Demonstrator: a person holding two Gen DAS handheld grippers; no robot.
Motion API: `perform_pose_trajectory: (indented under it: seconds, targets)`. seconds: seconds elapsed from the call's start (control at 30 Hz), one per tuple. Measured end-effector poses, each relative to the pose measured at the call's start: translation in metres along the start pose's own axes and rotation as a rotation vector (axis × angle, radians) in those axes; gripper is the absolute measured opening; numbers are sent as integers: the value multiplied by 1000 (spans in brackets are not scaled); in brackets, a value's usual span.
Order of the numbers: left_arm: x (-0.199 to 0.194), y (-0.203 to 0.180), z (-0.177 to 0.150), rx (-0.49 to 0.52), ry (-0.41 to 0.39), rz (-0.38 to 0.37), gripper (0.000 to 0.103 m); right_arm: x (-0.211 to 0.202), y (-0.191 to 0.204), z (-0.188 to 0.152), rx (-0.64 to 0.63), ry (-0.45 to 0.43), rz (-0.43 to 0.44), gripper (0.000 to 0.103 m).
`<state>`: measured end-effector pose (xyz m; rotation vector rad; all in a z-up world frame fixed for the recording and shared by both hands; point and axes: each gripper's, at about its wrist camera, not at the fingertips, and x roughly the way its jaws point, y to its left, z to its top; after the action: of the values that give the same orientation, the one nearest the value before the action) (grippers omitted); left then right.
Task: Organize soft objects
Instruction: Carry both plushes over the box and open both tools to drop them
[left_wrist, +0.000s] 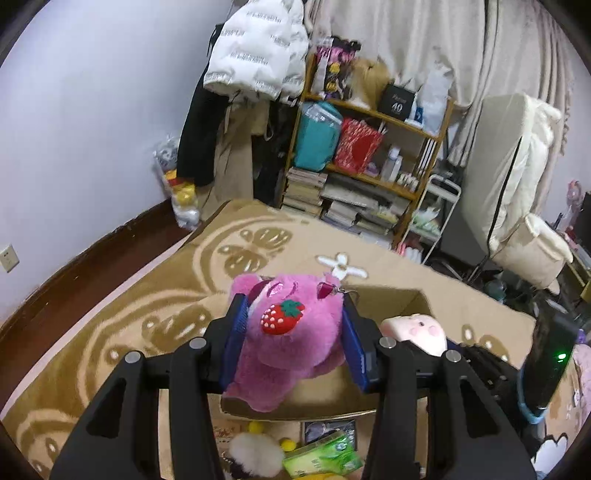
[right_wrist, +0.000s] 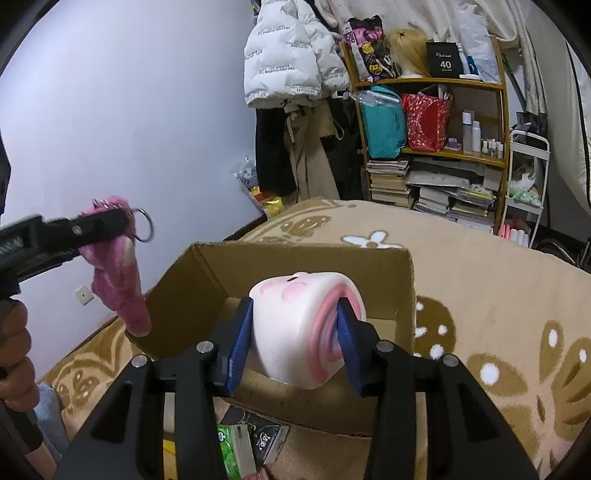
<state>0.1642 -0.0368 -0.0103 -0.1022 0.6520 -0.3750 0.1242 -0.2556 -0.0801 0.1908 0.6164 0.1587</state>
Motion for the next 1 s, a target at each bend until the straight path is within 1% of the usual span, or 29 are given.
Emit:
perform_pose_trajectory:
  seconds: [0.1, 0.17, 0.27, 0.3, 0.33, 0.37, 0.43, 0.5, 0.57, 0.6, 0.67, 0.73, 0.87, 1.0]
  targets:
    - [10, 1, -7, 11, 22, 28, 49, 3, 1, -2, -5, 18, 4, 51]
    - [13, -4, -10, 50, 32, 41, 57, 5, 2, -4, -9, 28, 5, 53]
    - [18, -10, -14, 77, 56, 37, 59, 7, 3, -7, -15, 43, -2, 54]
    - [21, -13, -18, 86, 66, 31, 59, 7, 3, -7, -13, 49, -3, 56]
    - [22, -16, -20, 100, 70, 36, 63, 7, 3, -8, -11, 53, -5, 57]
    - [23, -18, -22, 118, 72, 47, 72, 7, 2, -9, -9, 54, -6, 58]
    - [23, -24, -24, 154, 76, 58, 75, 3, 2, -9, -9, 47, -3, 65]
    - [24, -26, -25, 159, 87, 62, 76, -1, 3, -7, -11, 34, -10, 83]
    - [24, -27, -27, 168, 98, 70, 80, -8, 3, -7, -5, 12, -27, 92]
    - [24, -28, -28, 177, 108, 69, 82, -11, 2, -7, 0, 5, -25, 93]
    - [21, -29, -27, 176, 109, 78, 92, -13, 3, -7, -1, 13, -27, 93]
    - [17, -29, -26, 177, 100, 91, 95, -15, 4, -8, -1, 20, -30, 94]
    - [6, -29, -21, 168, 69, 81, 99, -22, 9, -9, -15, 31, -47, 95]
    - [-1, -30, -17, 181, 50, 117, 99, -29, 11, -9, -21, 37, -64, 95]
